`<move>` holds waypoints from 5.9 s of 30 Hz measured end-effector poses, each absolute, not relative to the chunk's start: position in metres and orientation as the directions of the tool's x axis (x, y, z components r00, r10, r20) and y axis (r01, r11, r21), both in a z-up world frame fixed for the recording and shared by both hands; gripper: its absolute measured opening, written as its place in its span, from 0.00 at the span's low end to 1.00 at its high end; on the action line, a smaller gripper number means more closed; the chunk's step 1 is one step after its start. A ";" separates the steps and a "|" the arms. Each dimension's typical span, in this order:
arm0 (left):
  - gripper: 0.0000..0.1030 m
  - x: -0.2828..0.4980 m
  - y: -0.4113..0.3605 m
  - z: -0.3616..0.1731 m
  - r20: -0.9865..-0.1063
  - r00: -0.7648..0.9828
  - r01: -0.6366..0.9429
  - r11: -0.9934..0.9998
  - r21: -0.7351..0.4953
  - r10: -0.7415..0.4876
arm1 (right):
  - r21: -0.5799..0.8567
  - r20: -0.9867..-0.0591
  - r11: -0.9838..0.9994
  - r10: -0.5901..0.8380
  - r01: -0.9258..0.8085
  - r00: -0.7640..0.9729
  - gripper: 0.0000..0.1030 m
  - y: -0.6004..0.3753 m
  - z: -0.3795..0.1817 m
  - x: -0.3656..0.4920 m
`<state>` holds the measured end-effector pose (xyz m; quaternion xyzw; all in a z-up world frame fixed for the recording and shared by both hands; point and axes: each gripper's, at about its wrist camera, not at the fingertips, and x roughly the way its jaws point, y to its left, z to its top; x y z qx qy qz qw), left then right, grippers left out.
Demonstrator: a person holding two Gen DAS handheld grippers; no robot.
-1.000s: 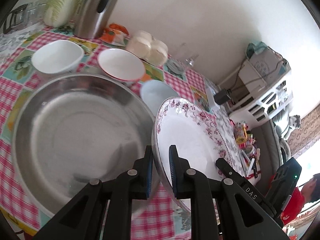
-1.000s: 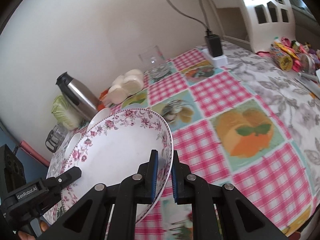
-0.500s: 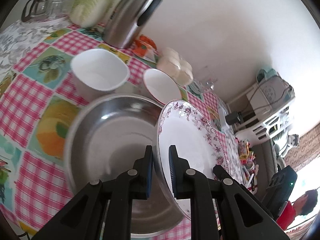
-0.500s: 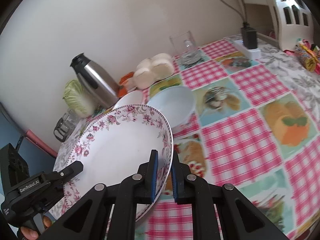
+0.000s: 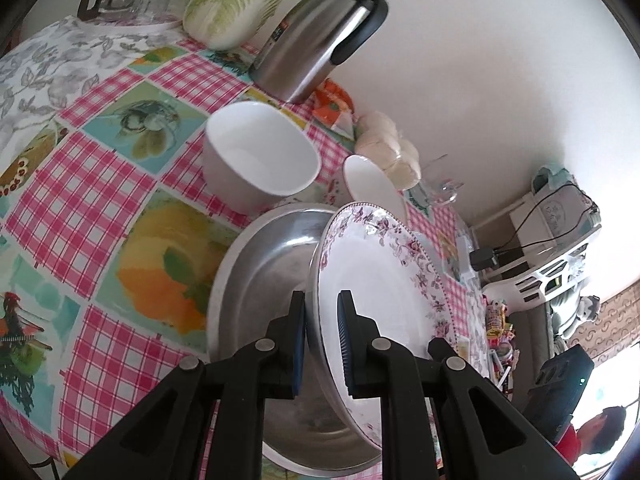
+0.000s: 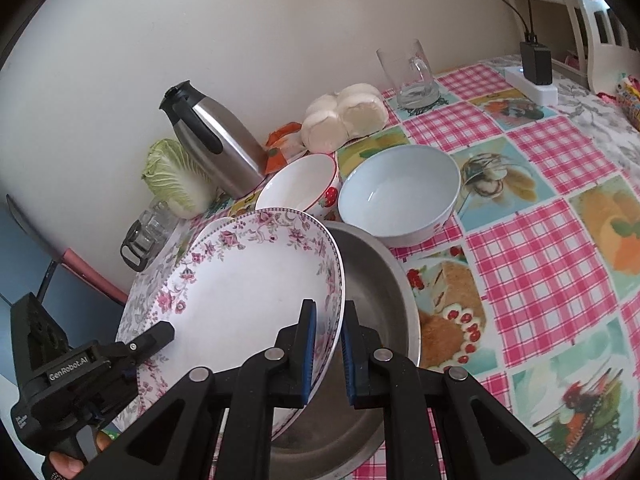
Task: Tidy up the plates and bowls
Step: 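Lower the floral plate into the steel basin with both grippers, then open both grippers to release the floral plate in the basin, then move both grippers to the rim of the red-rimmed white bowl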
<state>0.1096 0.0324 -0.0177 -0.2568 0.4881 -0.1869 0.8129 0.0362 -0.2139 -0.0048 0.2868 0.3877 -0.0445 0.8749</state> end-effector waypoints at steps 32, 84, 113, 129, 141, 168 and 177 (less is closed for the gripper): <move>0.15 0.123 0.020 -0.050 -0.790 0.356 -0.014 0.843 -0.538 -0.498 | 0.390 -0.785 0.860 0.124 0.328 0.608 0.13 -0.210 -0.031 0.051; 0.77 0.110 0.014 -0.011 -0.862 0.503 -0.044 0.994 -0.100 -0.064 | 0.192 -0.777 0.938 -0.035 0.290 0.628 0.76 -0.198 -0.004 0.045; 1.00 0.104 0.007 -0.007 -0.802 0.596 -0.027 0.999 0.027 0.038 | 0.142 -0.756 0.962 -0.048 0.235 0.653 1.00 -0.194 -0.003 0.042; 1.00 0.105 0.007 -0.013 -0.809 0.588 -0.017 1.000 0.001 0.011 | 0.129 -0.758 0.957 -0.074 0.260 0.648 1.00 -0.199 -0.007 0.037; 1.00 0.119 0.012 -0.007 -0.812 0.575 -0.006 0.992 -0.126 -0.099 | 0.111 -0.765 0.960 -0.083 0.257 0.639 1.00 -0.201 -0.001 0.041; 1.00 0.272 -0.029 0.087 -0.803 0.530 0.236 0.957 -0.170 -0.273 | 0.139 -0.765 0.964 -0.040 0.226 0.643 1.00 -0.269 0.086 0.185; 1.00 0.311 -0.065 0.064 -0.865 0.437 0.262 0.955 -0.141 -0.247 | 0.109 -0.821 0.974 -0.024 0.198 0.570 1.00 -0.268 0.069 0.231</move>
